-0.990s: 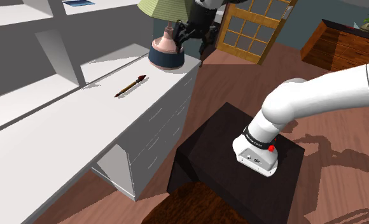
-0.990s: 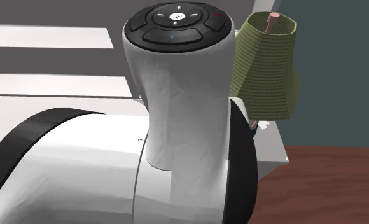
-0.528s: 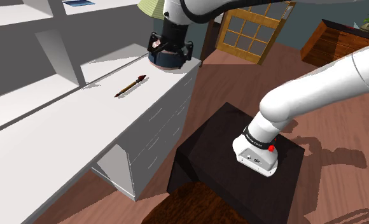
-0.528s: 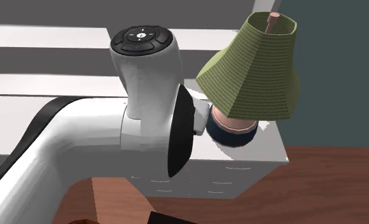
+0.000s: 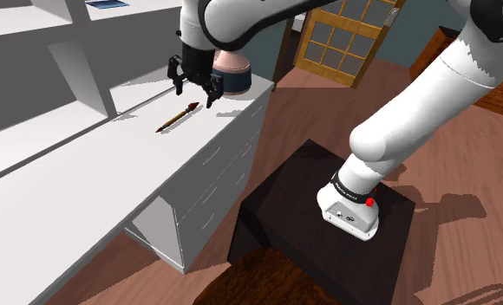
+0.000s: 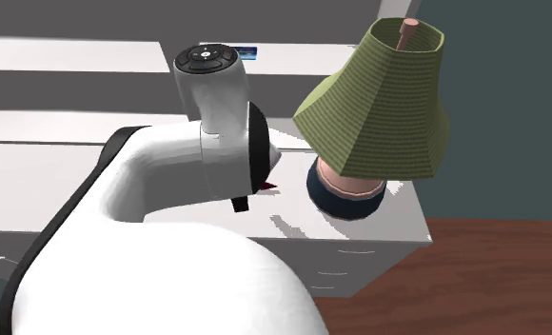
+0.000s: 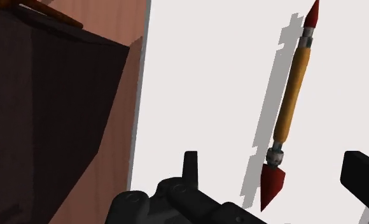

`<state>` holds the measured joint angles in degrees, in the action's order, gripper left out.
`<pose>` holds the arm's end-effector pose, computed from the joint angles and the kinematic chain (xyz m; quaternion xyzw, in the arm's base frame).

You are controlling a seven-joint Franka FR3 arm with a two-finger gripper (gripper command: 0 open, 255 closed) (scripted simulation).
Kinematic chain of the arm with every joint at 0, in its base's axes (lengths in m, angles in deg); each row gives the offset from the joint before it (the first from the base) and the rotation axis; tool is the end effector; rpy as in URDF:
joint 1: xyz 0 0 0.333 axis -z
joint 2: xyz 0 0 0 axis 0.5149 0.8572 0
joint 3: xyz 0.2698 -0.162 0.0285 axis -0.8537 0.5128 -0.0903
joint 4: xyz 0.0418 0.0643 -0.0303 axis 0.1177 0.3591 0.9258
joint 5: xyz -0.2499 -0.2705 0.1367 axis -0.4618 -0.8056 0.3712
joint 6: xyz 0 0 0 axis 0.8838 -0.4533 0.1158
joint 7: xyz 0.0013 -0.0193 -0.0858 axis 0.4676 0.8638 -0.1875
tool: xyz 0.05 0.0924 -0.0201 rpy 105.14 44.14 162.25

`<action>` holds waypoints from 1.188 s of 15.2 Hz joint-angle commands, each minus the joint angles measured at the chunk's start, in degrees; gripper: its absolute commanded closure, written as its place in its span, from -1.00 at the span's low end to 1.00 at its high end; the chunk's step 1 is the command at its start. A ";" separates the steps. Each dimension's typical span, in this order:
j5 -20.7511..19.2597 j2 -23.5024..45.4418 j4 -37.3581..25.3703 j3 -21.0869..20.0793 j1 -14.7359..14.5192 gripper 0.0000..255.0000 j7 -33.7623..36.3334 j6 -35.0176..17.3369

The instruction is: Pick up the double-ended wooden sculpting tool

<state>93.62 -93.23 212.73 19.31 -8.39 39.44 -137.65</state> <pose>0.4642 0.2448 0.4362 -0.8273 0.5587 -0.0372 0.0443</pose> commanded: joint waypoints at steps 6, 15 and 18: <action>-12.65 14.06 -5.07 -2.49 0.70 -1.00 18.41 -4.29; -15.63 16.63 -3.58 -1.77 -0.08 1.00 20.41 -7.29; -15.58 16.58 -3.56 -1.79 -0.07 1.00 20.39 -7.28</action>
<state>78.10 -77.01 209.04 17.34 -8.55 59.89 -143.86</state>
